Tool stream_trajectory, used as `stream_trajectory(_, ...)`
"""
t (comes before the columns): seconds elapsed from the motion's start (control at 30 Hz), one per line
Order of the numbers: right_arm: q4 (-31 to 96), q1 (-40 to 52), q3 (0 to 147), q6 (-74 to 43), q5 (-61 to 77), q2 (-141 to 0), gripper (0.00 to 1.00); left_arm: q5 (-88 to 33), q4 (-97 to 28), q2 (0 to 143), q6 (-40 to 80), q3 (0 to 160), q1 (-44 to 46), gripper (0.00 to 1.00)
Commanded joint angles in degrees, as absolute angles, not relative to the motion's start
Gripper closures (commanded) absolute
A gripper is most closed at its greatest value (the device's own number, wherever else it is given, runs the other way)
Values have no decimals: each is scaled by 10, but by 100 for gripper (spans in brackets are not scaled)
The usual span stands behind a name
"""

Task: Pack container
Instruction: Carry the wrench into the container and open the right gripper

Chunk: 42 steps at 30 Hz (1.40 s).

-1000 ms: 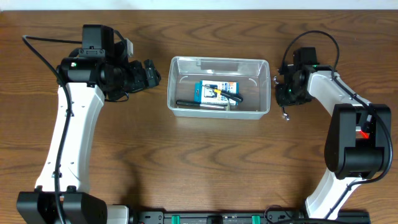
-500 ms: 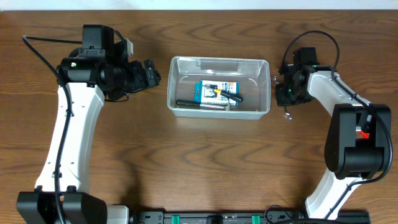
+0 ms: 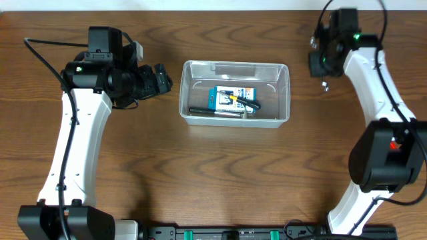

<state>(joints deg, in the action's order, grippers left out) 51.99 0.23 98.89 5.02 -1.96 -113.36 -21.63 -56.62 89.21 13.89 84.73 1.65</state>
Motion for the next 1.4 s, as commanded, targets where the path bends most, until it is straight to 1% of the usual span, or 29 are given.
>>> stream_trajectory(0.0, 539, 9, 1053, 78, -7, -1104, 99, -211, -568, 888, 138, 848, 17, 2)
stream_trajectory(0.13, 588, 37, 1100, 165, 11, -1103, 99, -211, -568, 888, 138, 848, 17, 2)
stream_trajectory(0.37, 675, 109, 1106, 463, 141, -1103, 99, -211, -568, 888, 138, 848, 17, 2)
stream_trajectory(0.5, 688, 148, 1105, 536, 164, -1103, 99, -211, -568, 888, 138, 848, 17, 2)
stream_trajectory(0.73, 684, 182, 1092, 603, 164, -1110, 99, -211, -568, 888, 138, 848, 17, 2)
stream_trajectory(0.9, 682, 186, 1081, 600, 175, -1137, 99, -211, -568, 888, 138, 848, 17, 2)
stream_trajectory(1.1, 679, 193, 1078, 598, 234, -1173, 99, -211, -568, 888, 138, 848, 17, 2)
stream_trajectory(1.37, 668, 213, 1078, 580, 238, -1219, 99, -211, -568, 888, 138, 848, 17, 2)
